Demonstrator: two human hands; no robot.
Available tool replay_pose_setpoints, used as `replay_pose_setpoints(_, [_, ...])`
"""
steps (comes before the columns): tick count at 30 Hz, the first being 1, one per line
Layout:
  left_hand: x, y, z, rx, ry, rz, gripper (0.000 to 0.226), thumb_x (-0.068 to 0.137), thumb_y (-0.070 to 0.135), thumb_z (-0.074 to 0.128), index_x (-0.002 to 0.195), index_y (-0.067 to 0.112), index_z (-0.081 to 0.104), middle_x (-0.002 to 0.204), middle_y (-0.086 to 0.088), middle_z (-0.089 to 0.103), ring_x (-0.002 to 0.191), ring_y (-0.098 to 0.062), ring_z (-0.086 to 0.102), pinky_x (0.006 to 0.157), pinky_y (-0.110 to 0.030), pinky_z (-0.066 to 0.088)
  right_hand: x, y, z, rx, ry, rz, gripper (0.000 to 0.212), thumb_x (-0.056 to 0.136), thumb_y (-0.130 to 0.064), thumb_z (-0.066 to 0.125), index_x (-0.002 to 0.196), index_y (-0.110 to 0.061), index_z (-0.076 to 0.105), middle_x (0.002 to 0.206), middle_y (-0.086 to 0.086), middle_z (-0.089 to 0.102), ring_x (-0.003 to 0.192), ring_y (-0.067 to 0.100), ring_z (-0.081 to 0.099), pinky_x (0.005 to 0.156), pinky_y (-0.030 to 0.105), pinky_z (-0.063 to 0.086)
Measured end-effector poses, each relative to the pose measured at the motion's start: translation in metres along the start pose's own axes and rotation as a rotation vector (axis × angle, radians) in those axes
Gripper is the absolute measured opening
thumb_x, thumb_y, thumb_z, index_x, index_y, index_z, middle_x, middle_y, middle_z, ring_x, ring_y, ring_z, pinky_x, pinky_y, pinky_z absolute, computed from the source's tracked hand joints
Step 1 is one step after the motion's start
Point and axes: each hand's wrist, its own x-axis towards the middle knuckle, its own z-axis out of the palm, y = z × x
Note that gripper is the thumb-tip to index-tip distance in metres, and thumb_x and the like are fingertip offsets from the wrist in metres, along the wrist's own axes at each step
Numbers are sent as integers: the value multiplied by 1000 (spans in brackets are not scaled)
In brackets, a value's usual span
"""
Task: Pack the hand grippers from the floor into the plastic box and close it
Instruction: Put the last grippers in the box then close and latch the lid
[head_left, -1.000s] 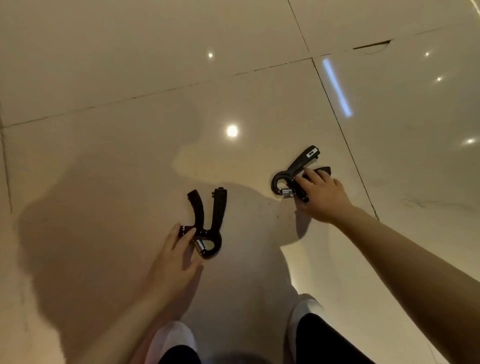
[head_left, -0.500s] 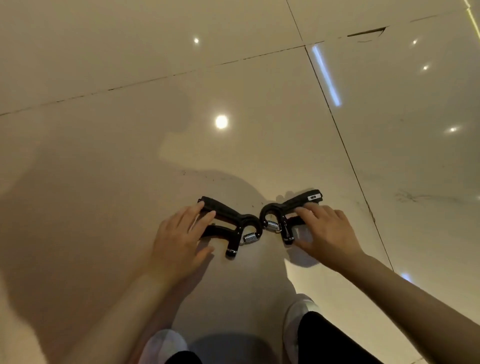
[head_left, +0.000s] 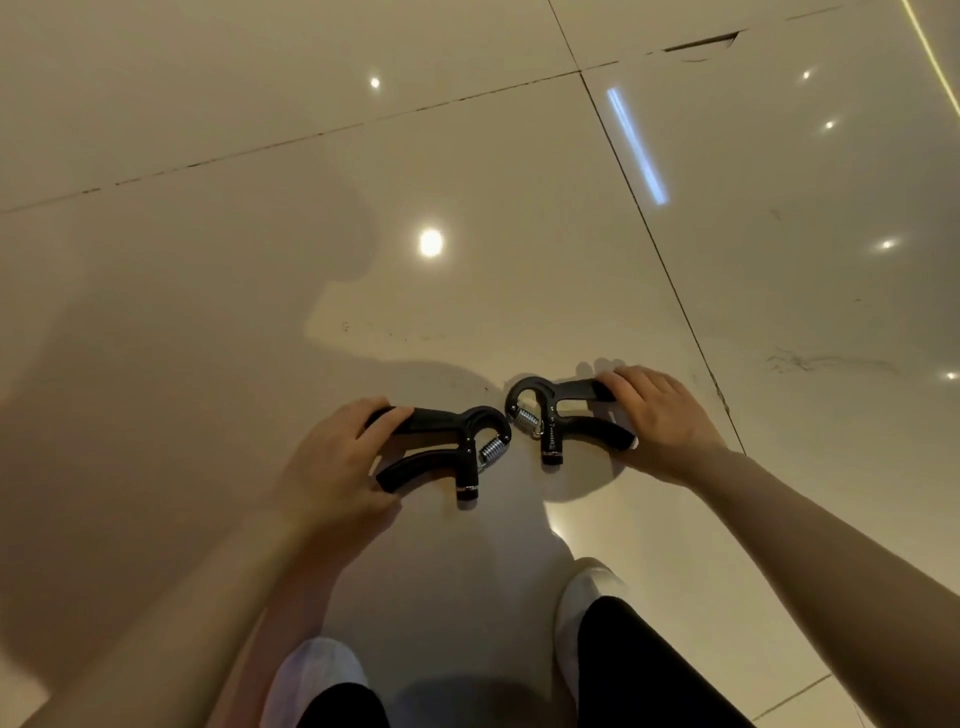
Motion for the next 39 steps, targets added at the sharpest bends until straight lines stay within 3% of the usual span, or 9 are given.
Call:
replay_pose_setpoints(7, [-44, 44, 6, -34, 337, 99, 67, 73, 48, 66, 124, 8, 52, 120, -11, 50, 106, -23, 47, 89, -31, 42, -56, -35, 6, 110, 120, 211, 89, 59, -40, 79, 132, -10, 38, 121, 13, 42, 104, 28, 45, 83, 36, 48])
replay_pose_setpoints(10, [-63, 66, 4, -64, 419, 164, 62, 70, 35, 75, 121, 3, 58, 121, -14, 53, 110, -25, 48, 104, -17, 26, -80, -44, 7, 39, 163, 183, 85, 56, -35, 80, 128, -6, 44, 118, 14, 48, 99, 29, 50, 81, 34, 45])
replay_pose_setpoints(12, [-79, 80, 8, -62, 420, 152, 71, 60, 28, 82, 123, 10, 56, 124, -12, 51, 112, -24, 42, 104, -9, 20, -101, -49, 8, -10, 220, 167, 81, 55, -32, 79, 125, -5, 47, 115, 15, 51, 97, 31, 53, 83, 37, 43])
replay_pose_setpoints(15, [-110, 101, 15, -42, 444, 94, 83, 53, 27, 87, 126, 26, 47, 128, -6, 45, 112, -24, 36, 92, -22, 38, -141, -62, 8, -69, 362, 165, 75, 59, -36, 74, 123, -6, 50, 116, 15, 54, 100, 34, 54, 87, 45, 41])
replay_pose_setpoints(17, [-134, 111, 18, -6, 475, 137, 83, 53, 26, 87, 125, 25, 46, 127, -7, 43, 111, -26, 36, 87, -29, 37, -176, -74, 7, -85, 419, 170, 76, 59, -33, 77, 125, -9, 48, 117, 15, 54, 103, 35, 53, 87, 46, 39])
replay_pose_setpoints(22, [-210, 142, 10, 80, 530, 251, 79, 55, 31, 84, 124, 21, 47, 125, -17, 51, 109, -34, 46, 90, -37, 39, -291, -101, 2, -103, 562, 235, 87, 60, -27, 80, 135, -14, 39, 127, 14, 49, 113, 35, 47, 91, 46, 33])
replay_pose_setpoints(25, [-265, 174, 3, 40, 506, 285, 74, 55, 32, 86, 122, 20, 56, 128, -11, 49, 112, -29, 43, 87, -43, 45, -371, -123, -4, -55, 592, 272, 91, 60, -29, 83, 137, -16, 36, 132, 12, 47, 119, 32, 44, 99, 47, 28])
replay_pose_setpoints(29, [-350, 229, -10, 13, 450, 302, 75, 60, 38, 82, 127, 28, 52, 131, 0, 44, 118, -18, 33, 97, -37, 35, -481, -166, -9, -6, 652, 274, 93, 58, -31, 84, 137, -18, 36, 132, 9, 47, 119, 30, 45, 99, 47, 29])
replay_pose_setpoints(39, [-585, 362, 12, 15, 594, 530, 70, 60, 40, 78, 124, 25, 55, 128, 0, 46, 116, -21, 36, 91, -30, 31, -758, -268, 26, -27, 761, 293, 95, 57, -34, 86, 138, -22, 38, 137, 4, 46, 123, 25, 44, 102, 39, 24])
